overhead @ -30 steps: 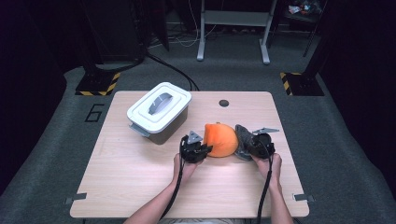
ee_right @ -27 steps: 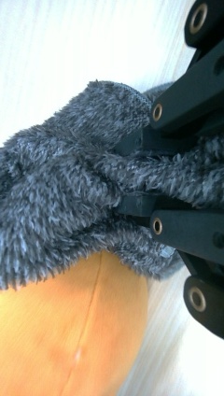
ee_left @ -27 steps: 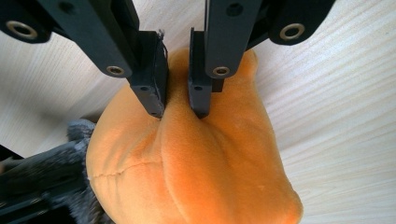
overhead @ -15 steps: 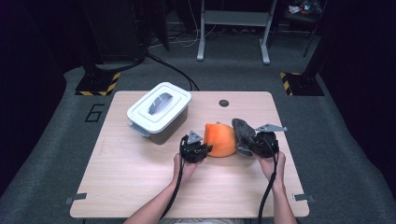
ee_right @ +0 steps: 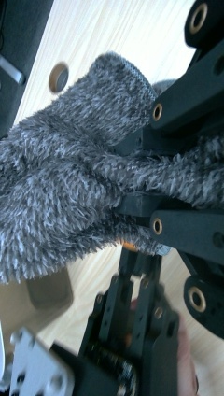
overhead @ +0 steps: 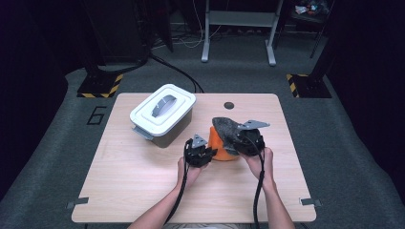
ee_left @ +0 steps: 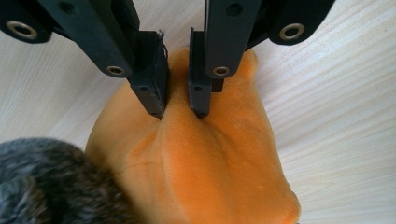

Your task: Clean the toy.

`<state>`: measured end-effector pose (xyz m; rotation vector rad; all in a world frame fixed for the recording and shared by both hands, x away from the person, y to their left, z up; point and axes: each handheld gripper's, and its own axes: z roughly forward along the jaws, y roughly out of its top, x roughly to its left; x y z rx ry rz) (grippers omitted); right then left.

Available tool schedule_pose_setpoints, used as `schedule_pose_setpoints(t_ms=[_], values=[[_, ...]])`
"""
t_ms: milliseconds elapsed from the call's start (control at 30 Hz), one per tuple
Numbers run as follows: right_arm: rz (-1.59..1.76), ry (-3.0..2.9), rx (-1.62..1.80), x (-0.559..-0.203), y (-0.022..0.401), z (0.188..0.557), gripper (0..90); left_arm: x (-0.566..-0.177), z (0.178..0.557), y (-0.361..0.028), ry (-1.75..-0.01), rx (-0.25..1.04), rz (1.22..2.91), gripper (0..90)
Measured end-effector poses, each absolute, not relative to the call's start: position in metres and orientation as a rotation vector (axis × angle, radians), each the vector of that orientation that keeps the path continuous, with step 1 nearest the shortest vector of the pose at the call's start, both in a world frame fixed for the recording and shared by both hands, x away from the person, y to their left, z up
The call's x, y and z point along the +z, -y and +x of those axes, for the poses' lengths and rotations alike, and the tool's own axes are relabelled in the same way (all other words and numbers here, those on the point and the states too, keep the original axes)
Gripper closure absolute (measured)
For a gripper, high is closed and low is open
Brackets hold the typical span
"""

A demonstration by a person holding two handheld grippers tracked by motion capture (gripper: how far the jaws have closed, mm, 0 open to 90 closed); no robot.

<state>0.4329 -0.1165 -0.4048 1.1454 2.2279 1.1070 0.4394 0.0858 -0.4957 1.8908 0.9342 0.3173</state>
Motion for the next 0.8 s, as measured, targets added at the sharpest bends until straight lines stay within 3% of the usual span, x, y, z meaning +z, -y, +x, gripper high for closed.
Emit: schedule_pose_setpoints(t_ms=[267, 800], values=[[1.127, -2.27, 0.986, -0.423, 0.089, 0.442, 75.9, -0.496, 0.438, -0.086, -0.912, 0.334, 1.914, 79.5], [1.277, -2.155, 0.961, -0.434, 0.141, 0.443, 75.9, -0.497, 0.439, -0.086, -0.91, 0.323, 1.914, 79.5]])
